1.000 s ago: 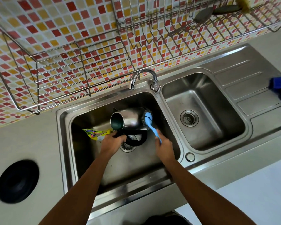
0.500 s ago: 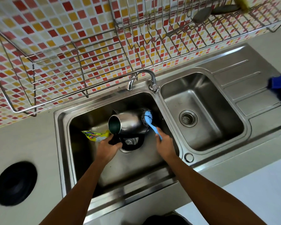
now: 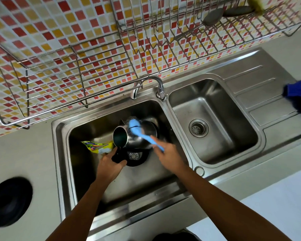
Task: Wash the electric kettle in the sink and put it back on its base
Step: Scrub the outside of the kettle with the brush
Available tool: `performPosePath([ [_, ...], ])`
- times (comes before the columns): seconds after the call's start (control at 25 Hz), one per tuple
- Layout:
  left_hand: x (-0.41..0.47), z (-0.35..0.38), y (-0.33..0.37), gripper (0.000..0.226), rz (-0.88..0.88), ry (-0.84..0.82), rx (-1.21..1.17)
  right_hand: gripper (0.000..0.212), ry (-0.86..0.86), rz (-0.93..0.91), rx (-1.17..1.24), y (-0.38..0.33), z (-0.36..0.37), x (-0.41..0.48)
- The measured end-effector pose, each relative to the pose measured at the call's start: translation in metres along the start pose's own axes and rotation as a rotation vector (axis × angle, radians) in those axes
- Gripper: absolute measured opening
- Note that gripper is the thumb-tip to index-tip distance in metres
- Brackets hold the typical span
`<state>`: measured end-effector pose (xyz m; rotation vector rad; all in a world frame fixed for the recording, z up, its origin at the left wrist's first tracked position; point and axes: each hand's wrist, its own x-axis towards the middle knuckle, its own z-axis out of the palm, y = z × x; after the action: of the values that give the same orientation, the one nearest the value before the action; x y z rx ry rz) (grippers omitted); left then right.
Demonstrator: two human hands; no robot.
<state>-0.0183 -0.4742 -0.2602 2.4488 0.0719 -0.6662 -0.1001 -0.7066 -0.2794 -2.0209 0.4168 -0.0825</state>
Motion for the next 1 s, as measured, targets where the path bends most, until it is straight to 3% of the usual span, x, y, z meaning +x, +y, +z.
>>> performPosePath([
  [0.08,0.0,-0.002,-0.004,0.075,0.01,-0.003,0.025,0.037,-0.056,-0.038,0.02,-0.003,0.009,-0.003],
  [0.24,-0.001,-0.007,-0.012,0.078,0.048,0.012,0.095,0.037,0.139,0.183,-0.071,0.015,0.003,0.015],
  [0.44,0.0,-0.012,-0.024,0.08,0.131,0.008,0.177,0.037,-0.105,-0.07,0.032,0.0,0.007,0.004],
  [0.6,-0.001,-0.01,-0.036,0.086,0.161,0.019,0.259,0.038,0.058,0.186,-0.014,0.02,-0.003,0.021],
  [0.76,-0.002,-0.007,-0.036,0.087,0.161,0.031,0.264,0.038,-0.132,-0.014,0.071,-0.001,0.006,0.014],
  [0.8,-0.004,-0.008,-0.035,0.086,0.148,0.026,0.25,0.038,-0.114,-0.016,0.051,0.002,0.007,0.014],
  [0.92,-0.003,-0.009,-0.04,0.085,0.198,0.037,0.299,0.038,0.042,0.181,-0.035,0.021,0.001,0.024],
  [1.0,0.004,-0.007,-0.043,0.086,0.255,0.061,0.351,0.038,0.038,0.216,-0.006,0.023,-0.002,0.027],
])
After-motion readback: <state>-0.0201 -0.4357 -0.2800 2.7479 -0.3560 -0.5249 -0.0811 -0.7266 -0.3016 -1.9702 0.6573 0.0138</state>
